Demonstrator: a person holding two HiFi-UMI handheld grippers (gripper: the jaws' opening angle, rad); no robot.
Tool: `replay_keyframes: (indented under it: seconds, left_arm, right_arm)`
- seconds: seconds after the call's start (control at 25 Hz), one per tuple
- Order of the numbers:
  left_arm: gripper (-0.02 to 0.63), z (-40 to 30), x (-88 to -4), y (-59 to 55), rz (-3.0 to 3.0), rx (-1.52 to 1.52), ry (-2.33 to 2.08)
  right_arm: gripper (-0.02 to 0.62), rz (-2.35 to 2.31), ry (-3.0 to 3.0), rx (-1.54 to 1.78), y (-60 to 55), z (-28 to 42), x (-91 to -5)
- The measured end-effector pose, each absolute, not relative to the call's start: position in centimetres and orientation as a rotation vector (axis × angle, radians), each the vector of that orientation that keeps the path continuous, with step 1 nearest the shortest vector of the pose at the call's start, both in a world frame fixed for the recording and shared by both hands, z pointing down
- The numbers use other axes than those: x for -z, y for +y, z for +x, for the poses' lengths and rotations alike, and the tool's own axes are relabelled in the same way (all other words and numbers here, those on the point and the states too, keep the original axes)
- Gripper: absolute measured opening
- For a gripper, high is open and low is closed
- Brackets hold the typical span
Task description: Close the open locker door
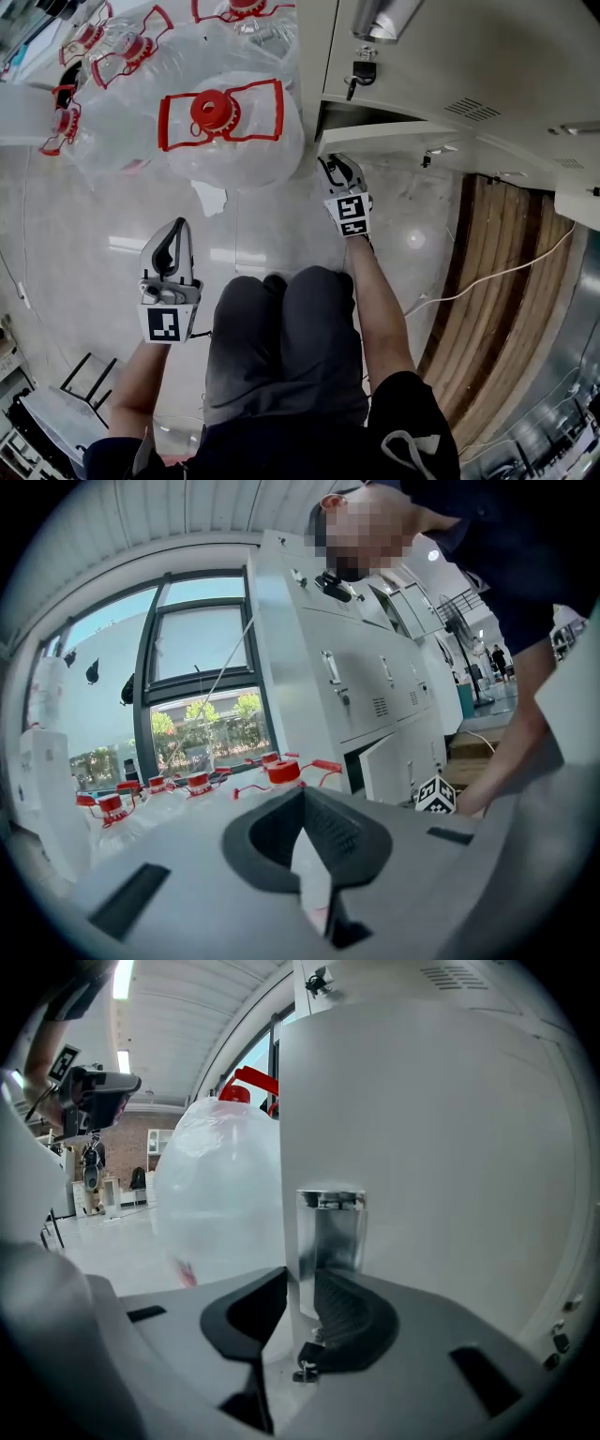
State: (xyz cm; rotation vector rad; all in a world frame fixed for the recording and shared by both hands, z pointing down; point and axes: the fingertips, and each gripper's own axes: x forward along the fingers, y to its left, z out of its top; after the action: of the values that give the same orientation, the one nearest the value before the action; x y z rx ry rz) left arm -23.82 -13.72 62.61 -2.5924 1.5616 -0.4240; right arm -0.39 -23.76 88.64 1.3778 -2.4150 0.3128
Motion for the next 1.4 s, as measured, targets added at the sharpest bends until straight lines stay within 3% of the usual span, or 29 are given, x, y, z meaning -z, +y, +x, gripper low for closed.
replay_keyframes:
  seconds: [1.4]
  left_arm:
    - [0.003,-20.5,-65.3,-14.8,-2.669,0.37,1.464]
  right_arm:
    - [0.041,1.462,-2.444,-0.184,-27.2,-0.2,-88.6]
